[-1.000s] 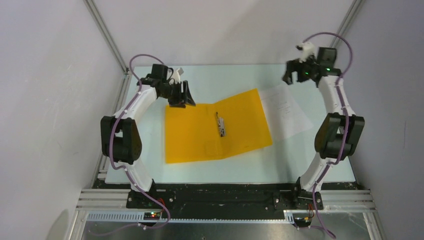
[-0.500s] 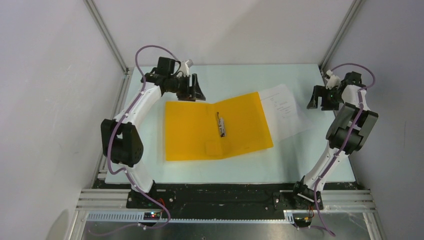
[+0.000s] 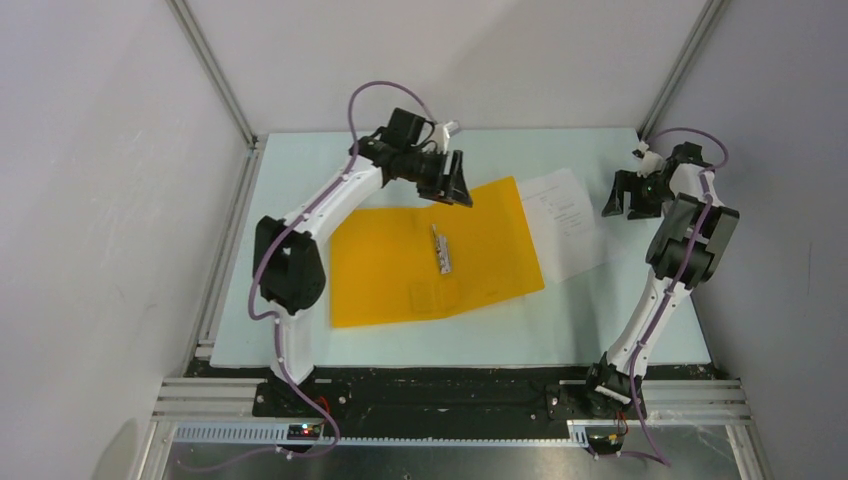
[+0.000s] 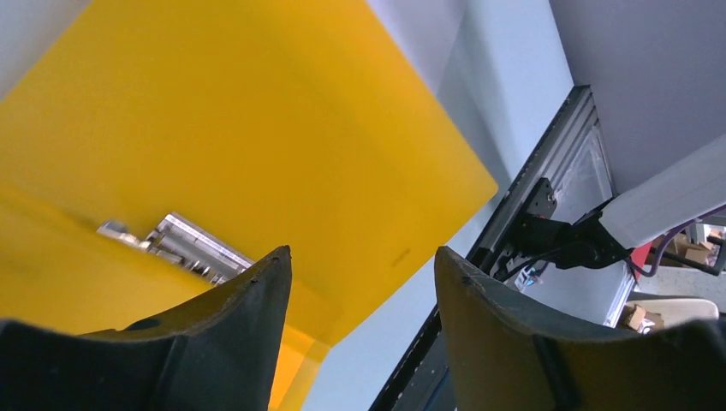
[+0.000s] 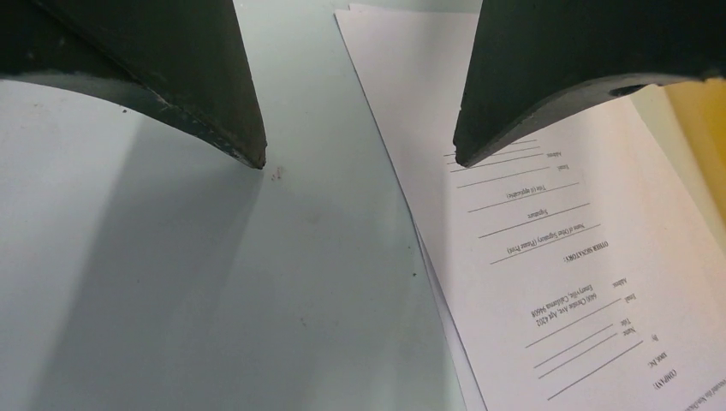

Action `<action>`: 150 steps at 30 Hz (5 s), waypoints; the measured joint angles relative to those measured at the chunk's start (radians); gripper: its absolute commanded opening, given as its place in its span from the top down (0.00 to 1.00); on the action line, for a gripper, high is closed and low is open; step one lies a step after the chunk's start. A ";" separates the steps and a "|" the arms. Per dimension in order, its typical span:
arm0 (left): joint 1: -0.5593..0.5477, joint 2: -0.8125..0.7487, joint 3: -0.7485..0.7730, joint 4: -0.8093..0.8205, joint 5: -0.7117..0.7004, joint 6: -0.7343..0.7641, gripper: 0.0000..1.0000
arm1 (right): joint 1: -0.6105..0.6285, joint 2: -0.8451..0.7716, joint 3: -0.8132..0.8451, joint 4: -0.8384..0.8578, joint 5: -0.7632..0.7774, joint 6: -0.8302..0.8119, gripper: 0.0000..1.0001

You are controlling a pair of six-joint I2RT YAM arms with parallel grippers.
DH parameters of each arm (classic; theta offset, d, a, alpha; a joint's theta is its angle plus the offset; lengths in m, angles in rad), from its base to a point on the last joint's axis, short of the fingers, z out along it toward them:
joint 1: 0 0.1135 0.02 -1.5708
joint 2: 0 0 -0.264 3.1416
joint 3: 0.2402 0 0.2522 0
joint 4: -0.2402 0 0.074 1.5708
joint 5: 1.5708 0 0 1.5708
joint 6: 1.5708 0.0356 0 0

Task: Put the files into the folder

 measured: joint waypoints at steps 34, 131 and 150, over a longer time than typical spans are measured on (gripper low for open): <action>-0.360 0.540 0.386 0.600 -0.187 -0.531 0.21 | -0.008 -0.216 -0.356 -0.111 -0.024 0.010 0.26; -0.311 0.507 0.177 0.449 -0.483 -0.718 0.05 | 0.099 -0.070 -0.102 -0.056 0.079 0.137 0.23; -0.327 0.526 0.173 0.511 -0.458 -0.857 0.06 | 0.131 -0.019 -0.035 -0.201 -0.013 0.113 0.25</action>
